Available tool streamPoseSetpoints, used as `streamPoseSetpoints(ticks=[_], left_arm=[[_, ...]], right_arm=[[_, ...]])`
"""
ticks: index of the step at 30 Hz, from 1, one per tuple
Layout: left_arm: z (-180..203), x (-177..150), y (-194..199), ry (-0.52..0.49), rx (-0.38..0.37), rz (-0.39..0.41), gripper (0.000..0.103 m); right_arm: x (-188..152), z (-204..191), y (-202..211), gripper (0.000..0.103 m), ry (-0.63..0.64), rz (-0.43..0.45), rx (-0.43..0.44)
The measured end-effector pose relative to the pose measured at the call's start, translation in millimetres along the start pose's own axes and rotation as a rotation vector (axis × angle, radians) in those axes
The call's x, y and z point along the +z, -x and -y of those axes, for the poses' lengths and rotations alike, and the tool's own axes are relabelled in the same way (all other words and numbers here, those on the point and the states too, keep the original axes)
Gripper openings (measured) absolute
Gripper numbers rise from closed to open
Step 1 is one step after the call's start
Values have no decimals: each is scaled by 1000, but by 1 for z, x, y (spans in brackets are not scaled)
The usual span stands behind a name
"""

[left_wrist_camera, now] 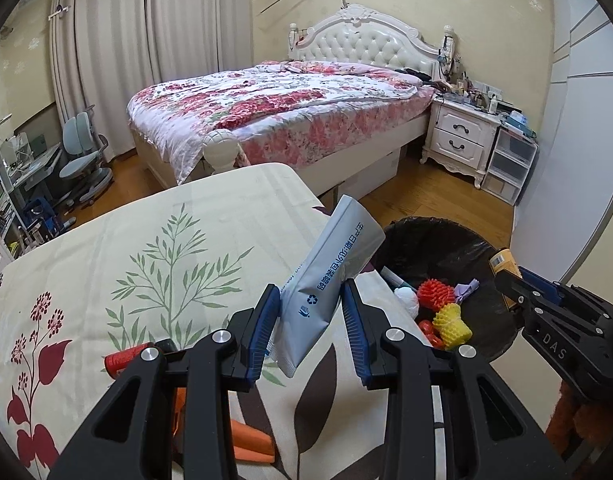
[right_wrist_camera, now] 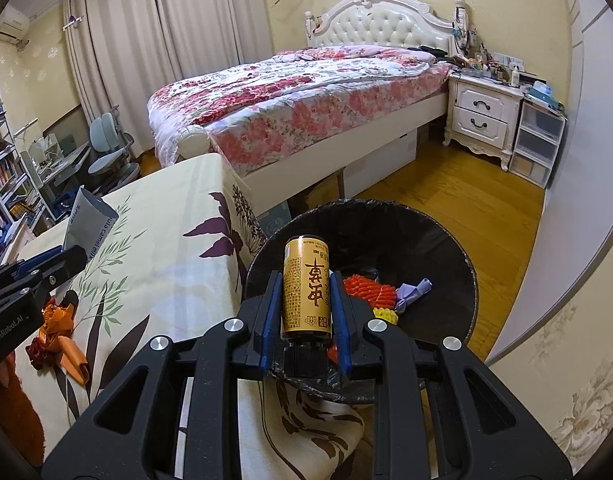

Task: Collect trash
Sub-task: 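Carry the tube and gold can over the bin with both grippers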

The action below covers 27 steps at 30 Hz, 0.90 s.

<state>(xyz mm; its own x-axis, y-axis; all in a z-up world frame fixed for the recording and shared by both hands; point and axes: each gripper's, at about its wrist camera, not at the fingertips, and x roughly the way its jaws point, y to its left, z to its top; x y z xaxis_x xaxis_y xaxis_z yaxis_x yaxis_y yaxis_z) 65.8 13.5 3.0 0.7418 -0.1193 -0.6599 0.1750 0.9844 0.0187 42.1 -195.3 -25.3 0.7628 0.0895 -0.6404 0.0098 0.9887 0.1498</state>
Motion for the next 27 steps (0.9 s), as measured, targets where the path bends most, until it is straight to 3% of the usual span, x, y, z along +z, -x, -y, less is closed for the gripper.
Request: streamPoseSetpoints(ticks=[11, 23, 26, 27], left_arm=[[51, 21, -34, -68, -40, 16, 36], [82, 32, -87, -101, -68, -37, 36], [88, 30, -94, -116, -77, -52, 39], [90, 30, -95, -119, -74, -55, 45]], right_arm=[[14, 33, -17, 23, -42, 7, -56], [20, 58, -49, 23, -90, -24, -110], [21, 61, -55, 24, -97, -30, -119], [21, 62, -56, 24, -99, -31, -123]])
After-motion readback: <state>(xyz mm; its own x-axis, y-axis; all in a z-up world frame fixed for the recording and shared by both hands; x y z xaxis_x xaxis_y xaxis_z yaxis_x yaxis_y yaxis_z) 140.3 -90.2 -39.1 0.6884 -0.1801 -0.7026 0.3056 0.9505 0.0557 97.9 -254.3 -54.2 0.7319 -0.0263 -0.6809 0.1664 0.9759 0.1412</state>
